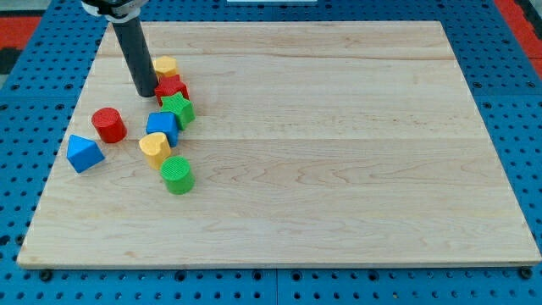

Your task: Move the red circle diagonal to the yellow hexagon

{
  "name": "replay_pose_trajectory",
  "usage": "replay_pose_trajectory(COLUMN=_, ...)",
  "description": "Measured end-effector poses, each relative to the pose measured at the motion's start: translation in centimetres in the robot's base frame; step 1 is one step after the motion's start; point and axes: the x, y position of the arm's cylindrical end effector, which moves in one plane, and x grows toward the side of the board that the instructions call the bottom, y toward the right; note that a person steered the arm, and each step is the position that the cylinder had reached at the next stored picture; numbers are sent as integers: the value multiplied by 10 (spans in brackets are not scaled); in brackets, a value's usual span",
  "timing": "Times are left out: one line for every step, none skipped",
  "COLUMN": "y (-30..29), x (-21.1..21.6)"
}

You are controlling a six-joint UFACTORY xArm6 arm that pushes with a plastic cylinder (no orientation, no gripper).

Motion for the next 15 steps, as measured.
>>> replay_pose_trajectory(y=-30, x=-2)
replay_pose_trajectory(y=-30, x=-20)
replay_pose_trajectory(y=-11, x=-35)
replay_pose_trajectory(y=8, x=-35)
replay_pose_trajectory(y=0, x=-46)
replay_pose_trajectory(y=-7, x=-35)
replay_pose_trajectory(y=-10, x=14)
replay_pose_trajectory(y=-7, x=39)
replay_pose_trajectory(y=-6, x=62)
replay_pose_trajectory(y=-10, x=82)
replay_pose_trajectory(y=-23, x=105)
replay_pose_trajectory(y=-20, x=115)
replay_pose_trajectory(y=-4, x=117)
replay_pose_trajectory(y=12, x=117)
replay_pose_trajectory(y=16, x=119)
